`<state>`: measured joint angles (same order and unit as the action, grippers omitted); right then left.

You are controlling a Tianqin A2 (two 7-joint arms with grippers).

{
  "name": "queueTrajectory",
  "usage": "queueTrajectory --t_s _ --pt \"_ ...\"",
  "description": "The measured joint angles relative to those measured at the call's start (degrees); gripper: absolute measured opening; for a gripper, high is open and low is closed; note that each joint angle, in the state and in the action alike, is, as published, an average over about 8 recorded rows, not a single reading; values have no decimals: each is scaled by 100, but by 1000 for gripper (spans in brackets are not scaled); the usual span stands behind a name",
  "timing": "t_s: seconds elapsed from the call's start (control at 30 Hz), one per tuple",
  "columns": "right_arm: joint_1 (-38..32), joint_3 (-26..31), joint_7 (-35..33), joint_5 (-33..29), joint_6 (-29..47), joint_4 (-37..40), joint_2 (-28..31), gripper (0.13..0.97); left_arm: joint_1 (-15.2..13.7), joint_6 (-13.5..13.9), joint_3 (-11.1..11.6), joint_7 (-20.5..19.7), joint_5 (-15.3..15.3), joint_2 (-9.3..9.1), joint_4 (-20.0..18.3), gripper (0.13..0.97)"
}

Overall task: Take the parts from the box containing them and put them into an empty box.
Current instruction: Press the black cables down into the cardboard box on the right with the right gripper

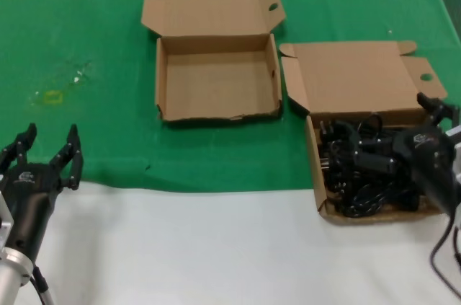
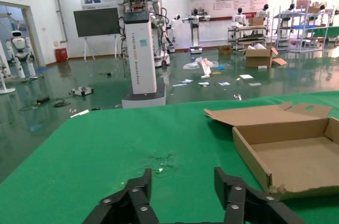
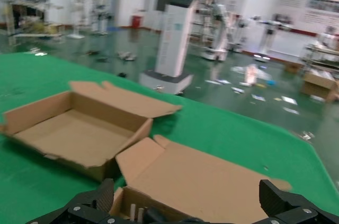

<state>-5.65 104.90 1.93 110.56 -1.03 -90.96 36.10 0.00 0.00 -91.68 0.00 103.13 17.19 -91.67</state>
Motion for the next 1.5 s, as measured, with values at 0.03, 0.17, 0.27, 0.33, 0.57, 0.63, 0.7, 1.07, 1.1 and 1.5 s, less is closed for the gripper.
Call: queueTrajectory --t_s 0.03,0.17,0.27,0.33,0.57,0.63,0.7,1.07,1.1,1.5 --pt "-45 73 49 9 62 -18 159 966 0 0 0 0 0 0 0 482" --pt "-276 369 323 -46 430 -68 798 966 0 0 0 0 0 0 0 482" --pt "-495 569 569 -186 843 -74 1241 966 0 0 0 0 0 0 0 413" --pt "-651 665 706 -308 1155 -58 1479 966 0 0 0 0 0 0 0 366" --pt "-1362 795 817 -780 2393 181 1947 966 0 0 0 0 0 0 0 255" --pt "-1607 821 739 -903 2792 302 2001 966 0 0 0 0 0 0 0 226" --pt "-1857 854 603 -998 3218 438 2031 966 0 0 0 0 0 0 0 198" --pt "-3188 1232 -588 -1518 5511 1463 1847 966 0 0 0 0 0 0 0 144" --pt "-3306 1275 -688 -1592 5660 1584 1800 966 0 0 0 0 0 0 0 144" --pt "-4403 1604 -1598 -2402 6526 2841 1130 966 0 0 0 0 0 0 0 144"
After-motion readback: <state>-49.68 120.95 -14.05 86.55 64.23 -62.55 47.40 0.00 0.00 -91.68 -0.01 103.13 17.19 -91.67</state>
